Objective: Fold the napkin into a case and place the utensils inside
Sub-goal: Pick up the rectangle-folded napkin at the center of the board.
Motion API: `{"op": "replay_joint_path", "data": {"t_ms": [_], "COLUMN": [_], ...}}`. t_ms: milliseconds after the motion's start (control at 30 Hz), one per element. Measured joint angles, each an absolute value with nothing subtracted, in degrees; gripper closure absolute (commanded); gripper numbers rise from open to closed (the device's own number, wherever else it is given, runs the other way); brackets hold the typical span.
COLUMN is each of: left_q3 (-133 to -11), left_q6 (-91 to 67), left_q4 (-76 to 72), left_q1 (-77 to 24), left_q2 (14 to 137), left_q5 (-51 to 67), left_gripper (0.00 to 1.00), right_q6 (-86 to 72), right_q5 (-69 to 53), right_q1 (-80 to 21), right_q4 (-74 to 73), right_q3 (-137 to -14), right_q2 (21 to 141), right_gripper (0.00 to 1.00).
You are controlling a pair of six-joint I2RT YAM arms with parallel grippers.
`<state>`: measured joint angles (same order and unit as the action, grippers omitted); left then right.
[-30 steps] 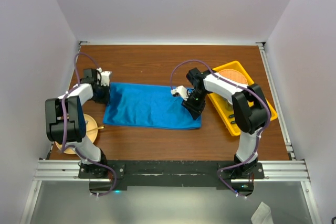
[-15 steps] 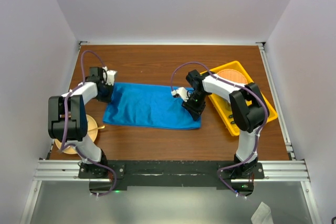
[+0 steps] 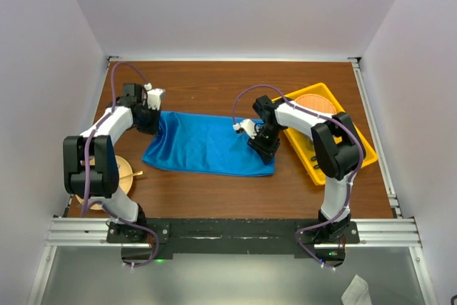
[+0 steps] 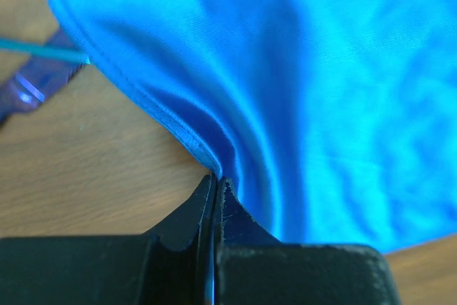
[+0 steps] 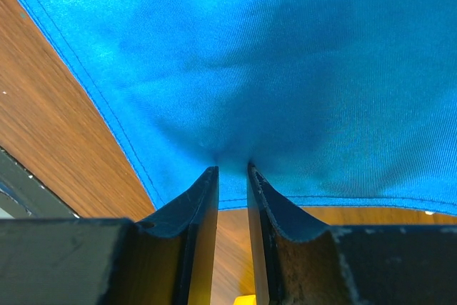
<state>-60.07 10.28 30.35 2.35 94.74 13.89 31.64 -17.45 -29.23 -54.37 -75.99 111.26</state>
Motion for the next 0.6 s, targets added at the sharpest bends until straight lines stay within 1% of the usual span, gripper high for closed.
{"op": "replay_joint_path", "data": {"t_ms": [200,600], "left_q3": [-64.4,-68.0], "left_q6": [9.1,0.7], "left_q4": [32.5,32.2], "left_q1": [-0.3,-12.4], "left_q2": [92.4,92.7], "left_q5": [19.2,28.7], "left_gripper": [1.00,1.00], "right_q6": [31.4,30.3], "right_q5": [-17.5,-18.3], "right_q1": [-29.2,-28.9], "right_q4": [-54.4,-55.5], "right_q3": [-76.1,-79.1], "right_q2": [111.6,112.0], "right_gripper": [0.73,0.73]}}
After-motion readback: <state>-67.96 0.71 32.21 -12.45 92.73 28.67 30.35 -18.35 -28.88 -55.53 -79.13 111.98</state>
